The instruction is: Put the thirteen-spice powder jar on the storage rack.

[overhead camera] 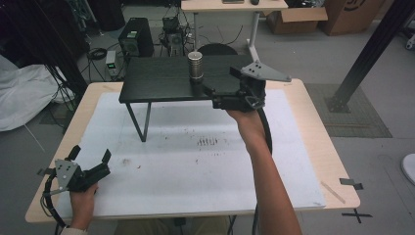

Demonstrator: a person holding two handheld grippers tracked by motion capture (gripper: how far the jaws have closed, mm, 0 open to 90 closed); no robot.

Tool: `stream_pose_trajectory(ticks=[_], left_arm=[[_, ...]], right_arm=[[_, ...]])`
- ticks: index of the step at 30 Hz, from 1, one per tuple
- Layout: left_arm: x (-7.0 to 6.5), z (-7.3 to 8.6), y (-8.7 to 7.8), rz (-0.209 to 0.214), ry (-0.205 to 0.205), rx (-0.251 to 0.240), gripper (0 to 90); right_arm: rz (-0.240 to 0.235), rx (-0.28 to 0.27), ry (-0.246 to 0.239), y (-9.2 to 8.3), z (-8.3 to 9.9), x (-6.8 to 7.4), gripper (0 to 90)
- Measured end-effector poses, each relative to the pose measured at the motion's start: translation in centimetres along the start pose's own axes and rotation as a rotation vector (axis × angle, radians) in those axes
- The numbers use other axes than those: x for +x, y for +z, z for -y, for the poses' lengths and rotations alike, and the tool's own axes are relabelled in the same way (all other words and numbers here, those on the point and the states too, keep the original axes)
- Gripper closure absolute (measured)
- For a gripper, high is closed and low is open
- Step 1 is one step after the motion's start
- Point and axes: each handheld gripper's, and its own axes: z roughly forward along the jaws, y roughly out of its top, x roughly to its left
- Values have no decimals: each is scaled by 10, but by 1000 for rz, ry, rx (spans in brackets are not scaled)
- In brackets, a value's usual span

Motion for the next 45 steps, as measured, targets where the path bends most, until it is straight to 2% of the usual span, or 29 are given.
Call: stream_pose_trajectory(ticks=[11, 16, 22, 24, 29, 38, 45], left_arm=[[0, 0, 0, 0, 1, 1, 13], [0, 0, 0, 0, 1, 0, 13], [0, 0, 0, -1, 1, -1, 13], [0, 0, 0, -1, 1, -1, 13], [0, 0, 0, -3, 0, 0, 13], [-1, 0, 0, -4, 2, 1, 13], [-1, 0, 0, -6, 2, 1, 13]], right_arm=[[26, -21, -21, -32, 15, 9, 0], [46, -22, -37, -49, 26, 12, 0], [75, -35, -30, -66, 43, 10, 0], [90, -55, -22, -75, 53, 8, 0], [107, -50, -9, -83, 65, 5, 0], [164, -42, -3, -100, 93, -8, 0], [197, -55, -2, -108, 110, -17, 0]])
